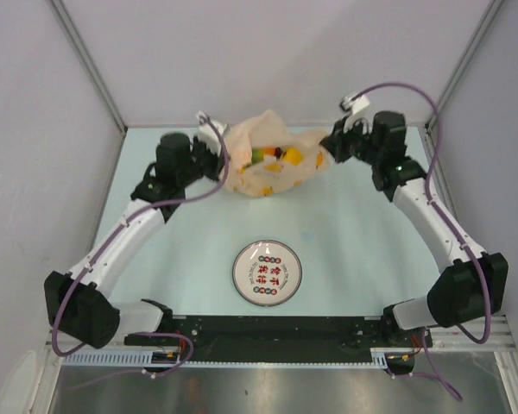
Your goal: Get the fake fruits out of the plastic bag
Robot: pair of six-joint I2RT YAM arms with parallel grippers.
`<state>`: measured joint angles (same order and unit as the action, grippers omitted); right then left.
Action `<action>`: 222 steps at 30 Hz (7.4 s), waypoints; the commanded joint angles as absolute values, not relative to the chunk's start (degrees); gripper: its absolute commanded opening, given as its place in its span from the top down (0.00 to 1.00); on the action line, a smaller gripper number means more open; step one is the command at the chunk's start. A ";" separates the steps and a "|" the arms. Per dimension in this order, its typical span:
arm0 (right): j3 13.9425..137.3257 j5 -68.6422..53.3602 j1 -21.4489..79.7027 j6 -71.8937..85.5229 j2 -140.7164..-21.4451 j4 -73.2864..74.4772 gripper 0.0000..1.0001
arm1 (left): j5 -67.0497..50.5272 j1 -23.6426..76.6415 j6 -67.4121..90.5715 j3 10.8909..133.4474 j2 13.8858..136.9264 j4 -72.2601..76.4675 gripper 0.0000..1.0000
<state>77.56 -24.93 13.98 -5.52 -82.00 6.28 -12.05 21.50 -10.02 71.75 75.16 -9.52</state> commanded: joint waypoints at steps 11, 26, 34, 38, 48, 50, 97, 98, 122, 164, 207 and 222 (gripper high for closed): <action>67.84 -16.62 28.90 -9.40 -61.98 19.32 0.00 | -17.75 21.80 0.80 53.25 55.82 -19.25 0.19; 70.22 -28.03 42.10 -19.76 -80.76 25.68 0.63 | -15.65 20.75 6.86 45.19 59.15 -9.86 0.08; 70.22 -26.19 42.45 -32.51 -90.25 22.77 0.43 | -22.68 13.46 5.98 42.64 61.35 -8.79 0.07; 70.23 -24.35 42.36 -34.98 -95.61 19.88 0.34 | -25.04 10.29 4.83 40.52 61.52 -8.53 0.07; 72.07 -21.54 43.15 -36.20 -104.75 12.57 0.27 | -25.40 4.40 5.71 40.08 59.24 -9.41 0.07; 72.59 -19.52 43.33 -37.52 -105.99 11.52 0.25 | -26.01 3.78 7.20 39.55 58.98 -9.49 0.08; 57.39 -19.52 48.96 -0.29 -90.09 26.81 0.61 | -29.44 -3.50 15.47 37.70 43.50 -7.12 0.12; 57.39 -17.42 48.26 -0.26 -90.44 25.15 0.60 | -29.62 -4.04 16.08 38.05 43.51 -7.12 0.12; 56.06 -15.19 47.02 1.68 -90.80 23.72 0.06 | -30.59 -6.68 18.72 37.18 45.00 -6.59 0.16; 81.65 -20.57 35.16 -17.48 -108.54 11.17 0.36 | -8.83 36.30 -6.32 43.24 70.57 -8.27 0.14; 84.11 -39.28 34.63 -31.82 -98.53 38.05 0.92 | -9.32 27.33 -1.85 55.28 76.03 -7.03 1.00; 82.53 -42.19 39.46 -21.74 -89.56 53.44 0.94 | -8.44 27.42 -5.36 57.75 74.18 -7.64 1.00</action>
